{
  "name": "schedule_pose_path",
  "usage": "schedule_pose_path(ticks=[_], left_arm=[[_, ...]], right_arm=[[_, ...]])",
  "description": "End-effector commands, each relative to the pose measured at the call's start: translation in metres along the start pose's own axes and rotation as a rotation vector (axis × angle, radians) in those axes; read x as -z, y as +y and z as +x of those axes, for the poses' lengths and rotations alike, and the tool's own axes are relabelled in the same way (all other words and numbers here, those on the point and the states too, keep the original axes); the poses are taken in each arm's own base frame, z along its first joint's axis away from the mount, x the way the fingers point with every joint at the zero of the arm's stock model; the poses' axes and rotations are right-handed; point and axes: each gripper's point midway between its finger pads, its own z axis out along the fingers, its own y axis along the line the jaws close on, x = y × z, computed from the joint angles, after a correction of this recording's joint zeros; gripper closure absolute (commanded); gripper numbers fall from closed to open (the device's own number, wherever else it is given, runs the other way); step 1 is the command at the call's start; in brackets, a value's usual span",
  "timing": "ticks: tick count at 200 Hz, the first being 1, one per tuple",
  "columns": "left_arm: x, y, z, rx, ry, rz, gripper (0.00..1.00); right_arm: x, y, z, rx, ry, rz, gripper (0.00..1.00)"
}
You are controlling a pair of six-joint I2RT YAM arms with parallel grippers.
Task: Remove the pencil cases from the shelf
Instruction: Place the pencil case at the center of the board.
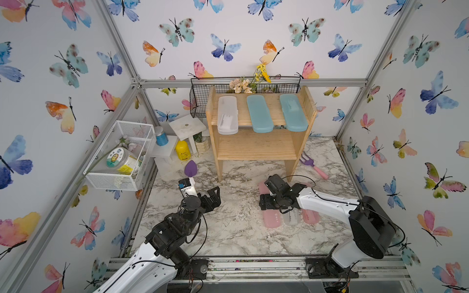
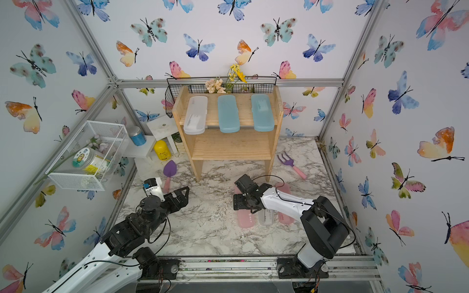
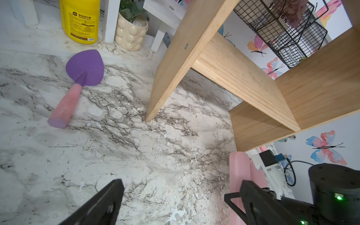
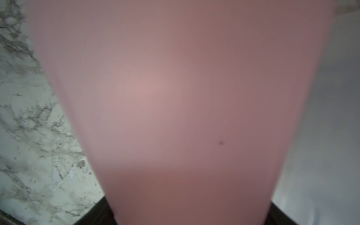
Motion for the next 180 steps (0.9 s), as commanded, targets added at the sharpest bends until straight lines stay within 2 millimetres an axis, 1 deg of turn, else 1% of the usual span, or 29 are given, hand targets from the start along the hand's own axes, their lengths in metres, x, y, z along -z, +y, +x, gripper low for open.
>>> schedule_pose_path(ticks=[1, 41, 73, 123, 133, 154, 166, 180], left_arm=[[-0.001, -0.006, -0.003, 0.017, -0.011, 0.020, 0.01], [-0.005, -0.005, 0.002, 0.019, -0.001, 0.020, 0.01], [-0.008, -0.005, 0.006, 0.015, 0.013, 0.019, 0.01], [-0.009, -0.004, 0.007, 0.014, 0.012, 0.018, 0.01], [-0.010, -0.004, 0.008, 0.013, 0.015, 0.018, 0.01], [-0.011, -0.006, 0.009, 0.009, 0.024, 0.018, 0.01], [-0.012, -0.007, 0.009, 0.012, 0.024, 0.020, 0.01], [-0.011, -0.010, 0.007, 0.017, 0.023, 0.032, 0.01]], right_arm=[[-0.002, -0.002, -0.004, -0.039, 0.012, 0.003, 0.21], [-0.011, -0.001, -0.006, -0.038, 0.029, 0.022, 0.20], [-0.023, -0.006, -0.006, -0.035, 0.048, 0.052, 0.17], [-0.033, -0.020, -0.007, -0.053, 0.061, 0.100, 0.16], [-0.034, -0.022, -0.006, -0.055, 0.061, 0.104, 0.14], [-0.031, -0.021, -0.008, -0.053, 0.051, 0.095, 0.06], [-0.026, -0.019, -0.012, -0.051, 0.034, 0.085, 0.01], [-0.016, -0.015, -0.018, -0.044, 0.002, 0.067, 0.01]])
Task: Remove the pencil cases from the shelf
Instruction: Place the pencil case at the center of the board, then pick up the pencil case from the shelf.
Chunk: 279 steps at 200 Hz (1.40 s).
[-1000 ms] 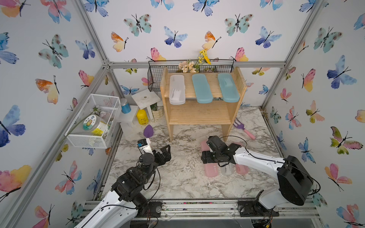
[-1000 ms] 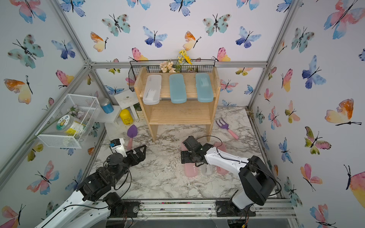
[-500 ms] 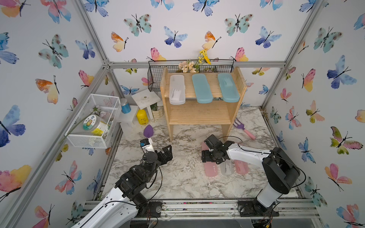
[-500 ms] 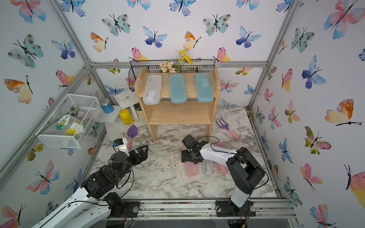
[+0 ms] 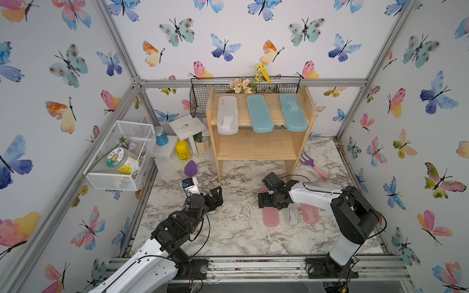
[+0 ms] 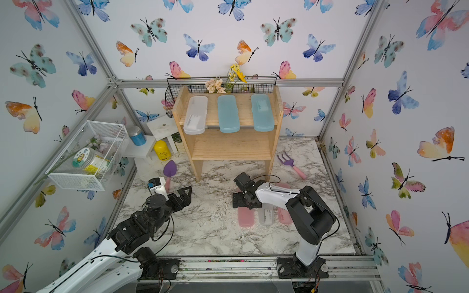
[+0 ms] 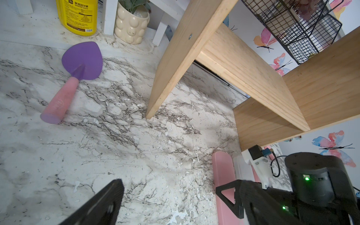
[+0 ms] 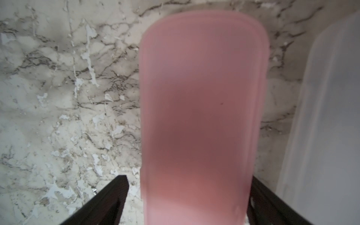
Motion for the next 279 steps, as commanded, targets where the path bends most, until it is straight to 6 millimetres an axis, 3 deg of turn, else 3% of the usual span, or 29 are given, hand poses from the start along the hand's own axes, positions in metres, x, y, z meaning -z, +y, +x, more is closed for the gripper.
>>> schedule_pose_path(ticks=[1, 21, 45, 79, 97, 114, 136, 177, 213, 242, 279], left_arm=[[0.001, -0.011, -0.001, 0.009, 0.009, 0.044, 0.01], [0.004, -0.022, -0.006, 0.026, 0.005, 0.093, 0.01], [0.017, -0.059, -0.025, 0.054, -0.018, 0.247, 0.01], [0.050, -0.104, -0.076, 0.129, -0.134, 0.426, 0.01], [0.072, -0.126, -0.107, 0.184, -0.218, 0.535, 0.01], [0.091, -0.144, -0.135, 0.252, -0.280, 0.617, 0.01], [0.105, -0.167, -0.166, 0.331, -0.327, 0.711, 0.01], [0.077, -0.179, -0.207, 0.530, -0.264, 0.821, 0.01], [0.054, -0.184, -0.222, 0.584, -0.218, 0.847, 0.01], [0.035, -0.196, -0.219, 0.580, -0.131, 0.839, 0.01], [0.025, -0.193, -0.217, 0.597, -0.130, 0.826, 0.01]], right_arm=[[0.015, -0.001, -0.010, -0.001, -0.050, 0.004, 0.01], [0.038, 0.003, -0.020, 0.020, -0.104, -0.019, 0.01], [0.079, 0.009, -0.027, 0.048, -0.192, -0.084, 0.01], [0.142, 0.006, -0.027, 0.014, -0.398, -0.227, 0.01], [0.164, 0.000, -0.023, 0.004, -0.471, -0.261, 0.01], [0.169, -0.019, -0.020, 0.012, -0.465, -0.157, 0.01], [0.175, -0.029, -0.022, 0.052, -0.470, -0.082, 0.01], [0.182, -0.028, -0.030, 0.068, -0.488, -0.060, 0.01], [0.176, -0.030, -0.030, 0.073, -0.469, -0.039, 0.01], [0.172, -0.032, -0.029, 0.084, -0.459, -0.021, 0.01], [0.168, -0.032, -0.030, 0.096, -0.454, -0.005, 0.01]])
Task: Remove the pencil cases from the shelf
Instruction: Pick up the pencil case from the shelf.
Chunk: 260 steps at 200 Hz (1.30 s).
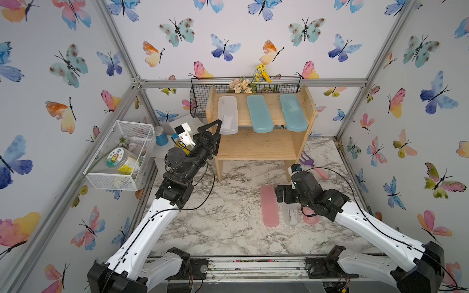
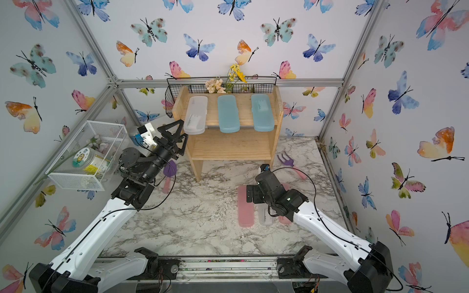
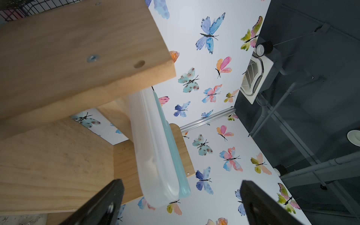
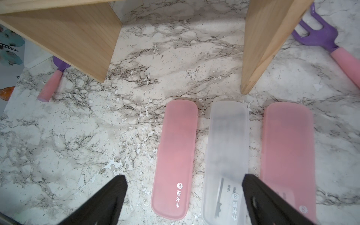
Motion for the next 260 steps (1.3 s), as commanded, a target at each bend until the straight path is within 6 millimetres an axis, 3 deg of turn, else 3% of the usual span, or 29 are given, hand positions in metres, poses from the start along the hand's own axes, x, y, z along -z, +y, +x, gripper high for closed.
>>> schedule_pose_path(ticks=[1, 70, 96, 161, 200, 260], left_arm=[[-0.001, -0.016, 0.004, 0.008, 0.039, 0.058, 0.01], [-0.014, 0.005, 0.008, 0.015, 0.061, 0.012, 0.13], [-0.018, 0.007, 0.007, 0.002, 0.059, 0.009, 0.26], [-0.022, 0.013, 0.005, 0.002, 0.047, -0.003, 0.29], [-0.025, 0.017, 0.005, 0.008, 0.051, -0.010, 0.42], [-0.028, 0.020, 0.005, 0.006, 0.053, -0.016, 0.52]], right_arm=[[0.000, -0.007, -0.004, 0.023, -0.002, 0.044, 0.01], [-0.005, -0.004, -0.006, 0.042, 0.004, 0.049, 0.01], [-0.007, -0.003, -0.006, 0.046, 0.009, 0.047, 0.01], [-0.013, -0.002, -0.002, 0.057, 0.029, 0.043, 0.01], [-0.013, -0.001, -0.001, 0.058, 0.032, 0.039, 0.01], [-0.010, -0.002, -0.001, 0.058, 0.030, 0.041, 0.01]])
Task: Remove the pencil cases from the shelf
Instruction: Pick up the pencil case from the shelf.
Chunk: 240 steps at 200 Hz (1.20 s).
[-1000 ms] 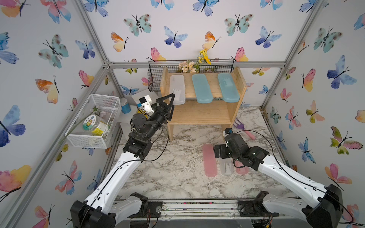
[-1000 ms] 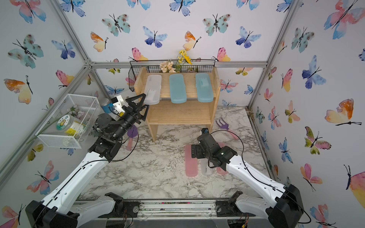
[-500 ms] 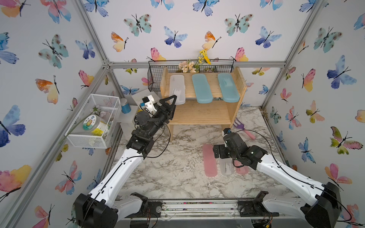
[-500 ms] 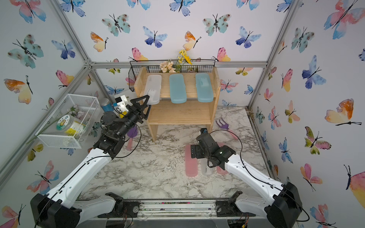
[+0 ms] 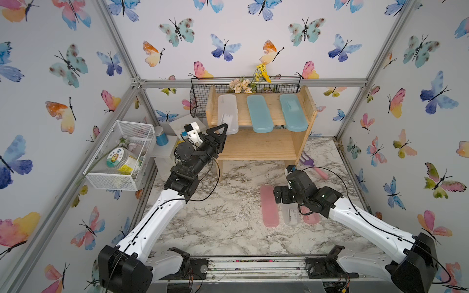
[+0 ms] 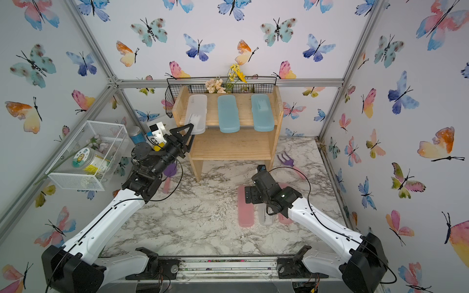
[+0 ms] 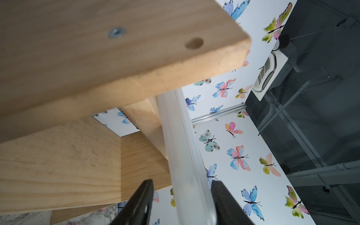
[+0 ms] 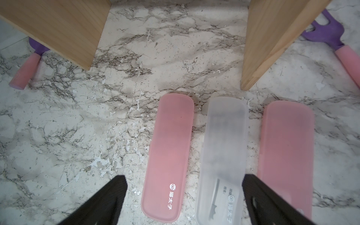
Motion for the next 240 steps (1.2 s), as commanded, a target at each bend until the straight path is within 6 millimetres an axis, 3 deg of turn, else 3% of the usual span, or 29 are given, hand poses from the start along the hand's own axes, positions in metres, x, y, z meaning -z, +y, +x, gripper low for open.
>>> schedule_pose_path(ticks=[1, 63, 79, 114, 133, 192, 212, 240], left_arm=[[-0.001, -0.014, -0.002, -0.026, 0.011, 0.040, 0.53], [0.007, -0.012, -0.002, -0.044, 0.001, 0.043, 0.84], [0.011, -0.014, 0.000, -0.075, 0.008, 0.059, 0.88], [0.028, -0.015, 0.015, -0.272, 0.069, 0.052, 0.91], [0.053, -0.010, 0.020, -0.406, 0.028, 0.044, 0.95], [0.143, -0.007, 0.027, -0.748, -0.104, 0.069, 0.96], [0.160, -0.004, 0.026, -0.831, -0.126, 0.041, 0.98], [0.173, -0.001, 0.022, -0.884, -0.163, 0.004, 1.00]], right_arm=[[0.007, -0.001, -0.009, 0.008, -0.021, 0.010, 0.01], [0.010, -0.002, -0.010, 0.010, -0.020, 0.010, 0.01], [0.015, -0.001, -0.011, 0.007, -0.023, 0.002, 0.01], [0.048, 0.008, -0.035, -0.012, -0.114, -0.074, 0.01], [0.073, 0.017, -0.050, -0.031, -0.166, -0.147, 0.01], [0.170, 0.093, -0.094, -0.112, -0.257, -0.607, 0.01], [0.185, 0.120, -0.106, -0.109, -0.259, -0.749, 0.01], [0.195, 0.174, -0.131, -0.098, -0.287, -0.909, 0.01]])
